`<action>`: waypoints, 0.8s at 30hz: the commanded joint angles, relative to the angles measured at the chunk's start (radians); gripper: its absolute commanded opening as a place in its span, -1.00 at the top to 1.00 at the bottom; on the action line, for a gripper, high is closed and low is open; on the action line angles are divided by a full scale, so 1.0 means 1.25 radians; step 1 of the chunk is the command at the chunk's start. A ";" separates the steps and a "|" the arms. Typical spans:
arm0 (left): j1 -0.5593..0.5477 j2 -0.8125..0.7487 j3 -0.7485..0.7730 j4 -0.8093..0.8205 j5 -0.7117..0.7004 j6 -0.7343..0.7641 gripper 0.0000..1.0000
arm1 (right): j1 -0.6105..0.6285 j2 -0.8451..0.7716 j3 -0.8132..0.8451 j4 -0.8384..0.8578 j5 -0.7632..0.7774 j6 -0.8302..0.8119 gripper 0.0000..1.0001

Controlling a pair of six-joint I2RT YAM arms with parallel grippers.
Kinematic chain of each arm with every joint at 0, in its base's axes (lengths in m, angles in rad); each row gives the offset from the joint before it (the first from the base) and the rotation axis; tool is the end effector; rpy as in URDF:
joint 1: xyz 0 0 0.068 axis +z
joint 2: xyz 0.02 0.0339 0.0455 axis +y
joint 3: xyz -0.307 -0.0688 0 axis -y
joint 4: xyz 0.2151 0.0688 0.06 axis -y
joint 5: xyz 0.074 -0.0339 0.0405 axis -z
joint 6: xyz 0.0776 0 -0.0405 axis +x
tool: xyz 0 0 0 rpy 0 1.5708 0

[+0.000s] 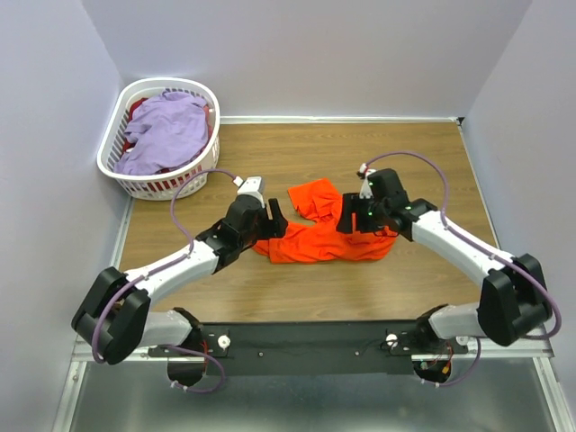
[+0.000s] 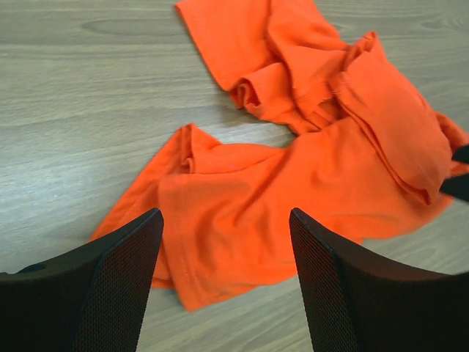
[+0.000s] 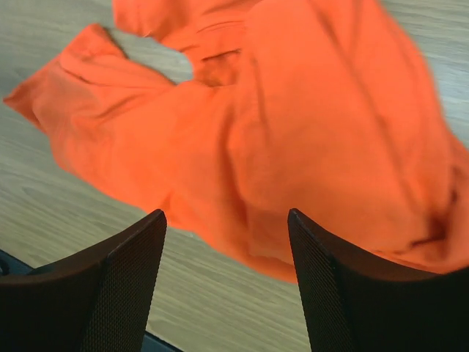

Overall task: Fold and stack the t-shirts
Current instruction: Flatten the tshirt out

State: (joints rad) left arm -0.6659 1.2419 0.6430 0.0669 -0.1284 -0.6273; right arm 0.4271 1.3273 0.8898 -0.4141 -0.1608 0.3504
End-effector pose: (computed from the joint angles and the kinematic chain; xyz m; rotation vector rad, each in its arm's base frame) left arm 0.2125 -0.1543 0.2558 -0.0377 2.1638 -0.6340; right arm 0.2365 0.1213 0.2614 -0.1703 2.4768 0.5386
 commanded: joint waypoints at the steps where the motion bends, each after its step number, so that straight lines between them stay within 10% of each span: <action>1: 0.021 0.031 -0.012 0.029 0.033 -0.012 -0.54 | 0.061 0.051 0.050 -0.031 0.114 0.001 -0.48; 15: 0.025 0.193 -0.001 0.057 0.099 -0.014 -0.39 | 0.126 0.200 0.088 -0.095 0.329 -0.012 -0.35; 24: 0.027 0.218 -0.004 0.056 0.099 -0.012 -0.27 | 0.050 0.137 0.101 -0.099 0.503 0.029 0.09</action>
State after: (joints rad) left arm -0.6365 1.5043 0.6384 0.1204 -0.0212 -0.6380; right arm 0.5594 1.5558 0.9810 -0.5179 0.3305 0.3515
